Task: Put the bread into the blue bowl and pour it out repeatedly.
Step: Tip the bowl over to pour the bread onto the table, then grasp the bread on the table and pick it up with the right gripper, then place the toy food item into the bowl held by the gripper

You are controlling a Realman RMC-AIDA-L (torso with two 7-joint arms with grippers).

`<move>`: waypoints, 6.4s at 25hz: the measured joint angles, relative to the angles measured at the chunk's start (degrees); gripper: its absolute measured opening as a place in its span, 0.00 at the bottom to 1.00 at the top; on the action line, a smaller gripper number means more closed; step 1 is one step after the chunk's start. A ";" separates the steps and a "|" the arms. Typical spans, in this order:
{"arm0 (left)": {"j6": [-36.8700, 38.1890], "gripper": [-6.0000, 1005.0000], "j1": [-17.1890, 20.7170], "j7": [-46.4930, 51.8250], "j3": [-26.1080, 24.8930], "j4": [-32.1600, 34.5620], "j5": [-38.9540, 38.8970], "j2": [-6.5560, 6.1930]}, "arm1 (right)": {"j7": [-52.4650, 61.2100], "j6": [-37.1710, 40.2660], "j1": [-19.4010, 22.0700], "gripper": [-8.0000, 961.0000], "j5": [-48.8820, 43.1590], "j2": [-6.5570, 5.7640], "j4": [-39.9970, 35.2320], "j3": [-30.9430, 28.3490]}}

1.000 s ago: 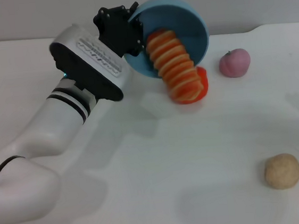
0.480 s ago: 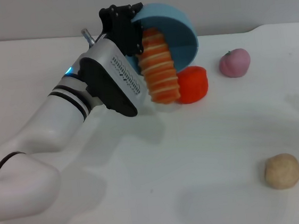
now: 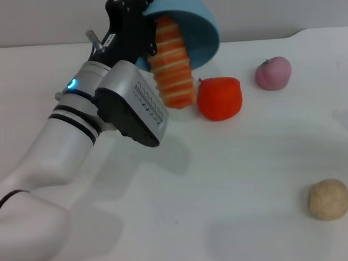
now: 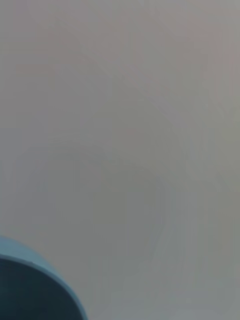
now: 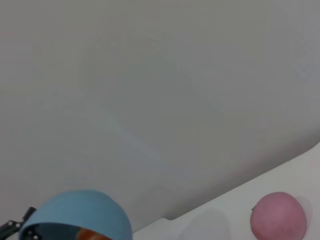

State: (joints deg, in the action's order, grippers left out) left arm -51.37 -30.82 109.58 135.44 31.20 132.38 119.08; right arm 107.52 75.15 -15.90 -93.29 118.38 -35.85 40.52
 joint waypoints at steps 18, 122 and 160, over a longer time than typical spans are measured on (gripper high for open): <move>0.21 0.00 0.91 -1.66 7.69 1.37 -8.71 0.00 | -0.18 -0.01 -0.63 0.48 0.00 0.00 -0.01 0.46; 90.45 0.01 -1.43 34.68 -55.37 16.37 -4.98 -1.05 | 26.99 -24.67 -25.40 0.35 -3.66 0.81 4.04 64.57; 104.03 0.00 -7.29 36.18 -55.24 12.70 -4.96 -1.03 | -13.87 -15.14 -14.46 0.14 2.21 0.69 -14.84 40.94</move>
State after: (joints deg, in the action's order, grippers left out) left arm 52.66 -38.12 145.76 80.20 43.90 127.42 118.06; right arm 93.65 60.01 -30.36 -91.08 119.08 -50.70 81.46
